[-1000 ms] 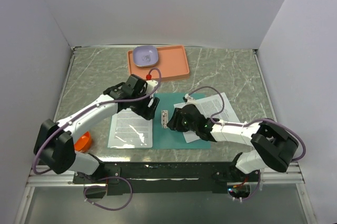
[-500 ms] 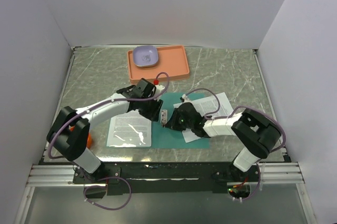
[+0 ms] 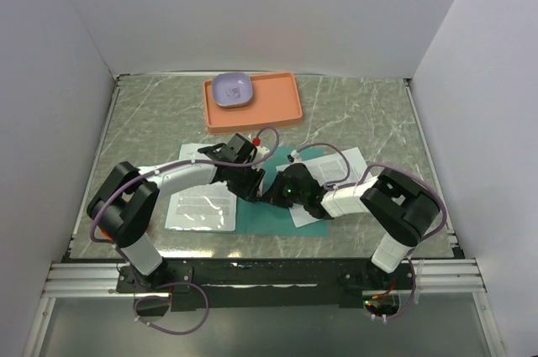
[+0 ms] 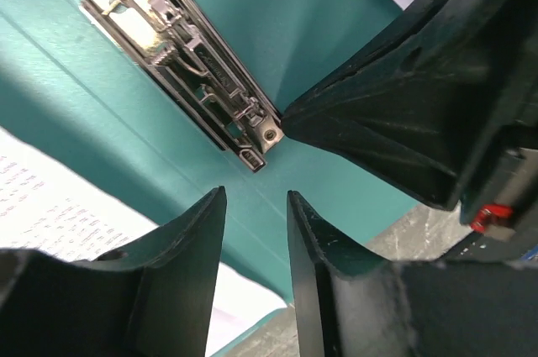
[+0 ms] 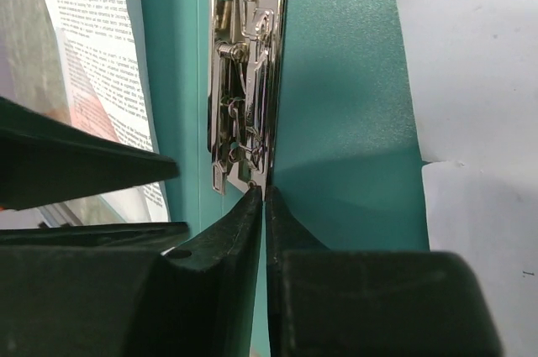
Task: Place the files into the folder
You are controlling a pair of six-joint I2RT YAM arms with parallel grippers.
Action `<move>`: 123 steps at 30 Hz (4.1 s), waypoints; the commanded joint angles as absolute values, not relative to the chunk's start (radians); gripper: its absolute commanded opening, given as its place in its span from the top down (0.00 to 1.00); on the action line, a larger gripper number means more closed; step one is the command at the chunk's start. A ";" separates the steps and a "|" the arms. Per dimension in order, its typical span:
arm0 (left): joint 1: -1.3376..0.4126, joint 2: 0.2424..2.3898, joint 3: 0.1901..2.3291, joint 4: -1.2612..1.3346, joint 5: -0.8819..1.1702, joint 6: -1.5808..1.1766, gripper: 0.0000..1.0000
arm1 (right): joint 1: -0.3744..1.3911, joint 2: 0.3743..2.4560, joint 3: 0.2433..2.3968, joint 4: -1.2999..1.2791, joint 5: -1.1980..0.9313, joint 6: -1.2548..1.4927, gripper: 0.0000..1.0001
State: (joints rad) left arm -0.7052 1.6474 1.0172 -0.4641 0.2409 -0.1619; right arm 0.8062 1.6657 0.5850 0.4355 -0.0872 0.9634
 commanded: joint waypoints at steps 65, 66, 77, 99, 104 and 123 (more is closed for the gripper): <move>-0.652 1.753 1.038 -0.373 0.293 -0.167 0.82 | 0.839 1.752 0.529 0.436 -0.048 1.063 0.97; -0.652 1.755 1.039 -0.376 0.295 -0.167 0.82 | 0.839 1.761 0.529 0.446 -0.052 1.066 0.98; -0.653 1.795 1.032 -0.356 0.298 -0.164 0.84 | 0.871 1.839 0.560 0.472 -0.066 1.095 1.00; -0.732 1.704 1.141 -0.448 0.486 -0.158 0.86 | 0.873 1.855 0.477 0.515 -0.055 1.138 1.00; -0.698 1.638 1.242 -0.549 0.486 -0.147 0.86 | 0.871 1.848 0.474 0.505 -0.055 1.134 1.00; -0.532 1.624 1.143 -0.525 0.281 -0.012 0.84 | 0.839 1.557 0.451 0.388 -0.100 0.997 0.83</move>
State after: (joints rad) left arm -0.5457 1.6012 1.1976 -0.5800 0.3641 -0.0746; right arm 0.8551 1.6676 0.4770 0.6060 -0.0925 1.1122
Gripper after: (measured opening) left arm 0.153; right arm 0.097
